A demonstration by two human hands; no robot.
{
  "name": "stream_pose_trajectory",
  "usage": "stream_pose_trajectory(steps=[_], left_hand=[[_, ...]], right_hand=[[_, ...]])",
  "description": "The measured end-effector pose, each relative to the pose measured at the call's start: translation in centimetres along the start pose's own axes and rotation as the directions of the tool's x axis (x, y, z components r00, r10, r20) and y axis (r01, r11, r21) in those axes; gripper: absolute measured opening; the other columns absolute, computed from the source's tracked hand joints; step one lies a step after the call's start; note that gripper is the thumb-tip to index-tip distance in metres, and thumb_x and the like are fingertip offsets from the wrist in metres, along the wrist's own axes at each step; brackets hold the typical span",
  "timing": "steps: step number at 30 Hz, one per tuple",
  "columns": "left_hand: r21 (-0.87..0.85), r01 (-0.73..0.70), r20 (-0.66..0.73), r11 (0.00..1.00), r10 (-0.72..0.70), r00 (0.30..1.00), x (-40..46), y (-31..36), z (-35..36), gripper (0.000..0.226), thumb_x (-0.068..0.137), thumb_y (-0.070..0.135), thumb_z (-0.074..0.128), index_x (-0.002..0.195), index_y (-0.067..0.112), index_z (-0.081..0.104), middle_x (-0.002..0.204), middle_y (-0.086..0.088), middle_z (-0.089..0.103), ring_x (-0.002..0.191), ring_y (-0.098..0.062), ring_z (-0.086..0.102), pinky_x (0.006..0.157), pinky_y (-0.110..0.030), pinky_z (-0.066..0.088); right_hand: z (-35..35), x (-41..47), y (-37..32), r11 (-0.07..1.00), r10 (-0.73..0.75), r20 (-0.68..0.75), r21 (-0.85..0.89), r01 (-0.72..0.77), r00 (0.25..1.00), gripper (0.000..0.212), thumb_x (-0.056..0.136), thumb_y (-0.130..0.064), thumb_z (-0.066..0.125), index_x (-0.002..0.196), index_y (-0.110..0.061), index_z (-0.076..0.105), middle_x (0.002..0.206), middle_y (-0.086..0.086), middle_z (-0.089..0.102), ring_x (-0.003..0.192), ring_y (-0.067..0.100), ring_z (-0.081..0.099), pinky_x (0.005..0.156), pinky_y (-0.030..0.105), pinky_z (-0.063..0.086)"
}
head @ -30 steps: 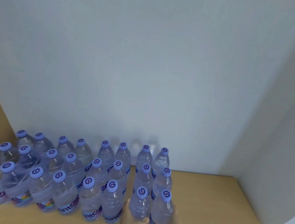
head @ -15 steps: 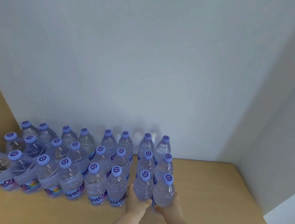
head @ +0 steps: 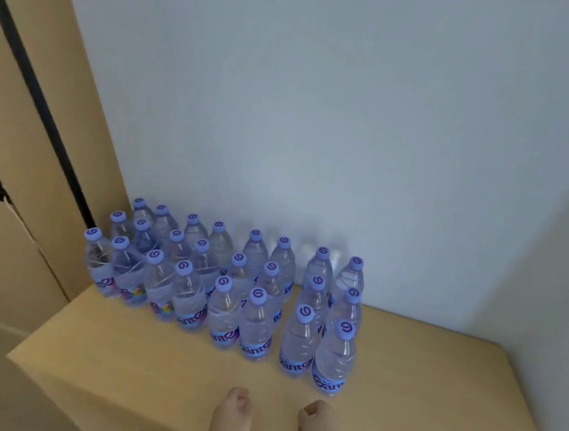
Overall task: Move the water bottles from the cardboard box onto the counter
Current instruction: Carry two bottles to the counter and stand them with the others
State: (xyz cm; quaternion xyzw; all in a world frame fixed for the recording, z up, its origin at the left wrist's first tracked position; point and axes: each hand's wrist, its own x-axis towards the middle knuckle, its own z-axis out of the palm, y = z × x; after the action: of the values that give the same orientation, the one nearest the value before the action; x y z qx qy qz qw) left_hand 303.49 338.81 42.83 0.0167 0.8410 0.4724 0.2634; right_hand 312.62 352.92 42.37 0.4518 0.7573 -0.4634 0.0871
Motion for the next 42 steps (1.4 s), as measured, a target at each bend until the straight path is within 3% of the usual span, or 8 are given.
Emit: stream_pose_trajectory(steps=[7,13,17,21,25,30,37,42], left_hand=[[0.116,0.061,-0.114,0.991,-0.047,0.992,-3.2,-3.4,-9.5,0.013,0.098,0.012,0.045,0.097,0.016,0.057,0.103,-0.01,0.066,0.1,-0.024,0.062,0.077,-0.028,0.044],[-0.055,0.159,-0.315,0.986,-0.168,0.934,-5.0,-6.9,-18.0,0.02,0.097,0.017,0.05,0.081,0.021,0.061,0.082,0.004,0.061,0.088,-0.019,0.054,0.062,-0.014,0.038],[-0.11,0.193,-0.388,0.975,-0.221,0.895,-5.9,-10.6,-25.3,0.023,0.095,0.016,0.052,0.111,0.008,0.068,0.111,-0.007,0.068,0.105,-0.022,0.061,0.076,-0.02,0.04],[-0.213,0.231,-0.494,0.949,-0.309,0.813,-6.5,-15.7,-34.2,0.024,0.092,0.011,0.055,0.11,0.002,0.069,0.109,-0.017,0.07,0.103,-0.029,0.065,0.082,-0.03,0.048],[-0.314,0.298,-0.547,0.901,-0.429,0.719,-8.0,-20.7,-42.7,0.025,0.093,0.013,0.054,0.11,0.001,0.069,0.107,-0.021,0.07,0.103,-0.032,0.066,0.082,-0.035,0.052],[-0.428,0.305,-0.566,0.851,-0.515,0.643,-9.0,-25.3,-51.1,0.027,0.093,0.012,0.05,0.103,-0.004,0.069,0.101,-0.029,0.067,0.101,-0.041,0.065,0.078,-0.044,0.053],[-0.579,0.266,-0.543,0.771,-0.608,0.579,-8.5,-29.2,-58.9,0.025,0.093,0.008,0.045,0.076,0.008,0.063,0.069,-0.012,0.057,0.057,-0.019,0.048,0.054,-0.023,0.034],[-0.57,0.293,-0.542,0.768,-0.619,0.569,-3.9,-31.0,-65.4,0.026,0.094,0.008,0.045,0.104,0.001,0.067,0.093,-0.02,0.063,0.083,-0.028,0.06,0.065,-0.026,0.041]], right_hand=[[5.9,-2.1,-6.1,0.953,-0.228,0.211,-0.15,0.262,0.951,0.012,0.093,-0.021,0.048,0.097,-0.011,0.053,0.105,0.014,0.067,0.081,0.021,0.055,0.072,0.03,0.045],[13.0,-5.3,-12.8,0.866,-0.334,0.354,-0.25,0.433,0.873,0.014,0.093,-0.023,0.048,0.095,-0.012,0.056,0.103,0.012,0.069,0.082,0.022,0.058,0.077,0.034,0.05],[19.0,-7.7,-18.1,0.775,-0.39,0.458,-0.305,0.554,0.799,0.017,0.095,-0.027,0.047,0.094,-0.011,0.054,0.107,0.015,0.067,0.083,0.022,0.055,0.077,0.033,0.049],[26.6,-10.7,-23.8,0.645,-0.455,0.539,-0.349,0.68,0.709,0.022,0.096,-0.026,0.046,0.098,-0.008,0.058,0.096,0.008,0.062,0.095,0.024,0.06,0.083,0.03,0.046],[34.0,-14.8,-28.6,0.524,-0.452,0.662,-0.346,0.778,0.598,0.021,0.095,-0.029,0.045,0.09,-0.014,0.06,0.072,-0.001,0.053,0.068,0.012,0.051,0.061,0.026,0.039],[41.8,-18.9,-33.7,0.404,-0.444,0.747,-0.327,0.854,0.496,0.018,0.094,-0.034,0.047,0.098,-0.02,0.056,0.092,-0.001,0.062,0.088,0.018,0.062,0.079,0.035,0.05],[52.2,-21.1,-39.9,0.255,-0.39,0.829,-0.321,0.912,0.401,0.025,0.095,-0.034,0.048,0.106,-0.017,0.061,0.103,0.003,0.065,0.096,0.021,0.061,0.086,0.036,0.051],[60.5,-19.0,-45.4,0.223,-0.339,0.865,-0.308,0.925,0.37,0.026,0.099,-0.033,0.043,0.112,-0.014,0.055,0.108,0.005,0.061,0.095,0.021,0.058,0.077,0.031,0.046]])
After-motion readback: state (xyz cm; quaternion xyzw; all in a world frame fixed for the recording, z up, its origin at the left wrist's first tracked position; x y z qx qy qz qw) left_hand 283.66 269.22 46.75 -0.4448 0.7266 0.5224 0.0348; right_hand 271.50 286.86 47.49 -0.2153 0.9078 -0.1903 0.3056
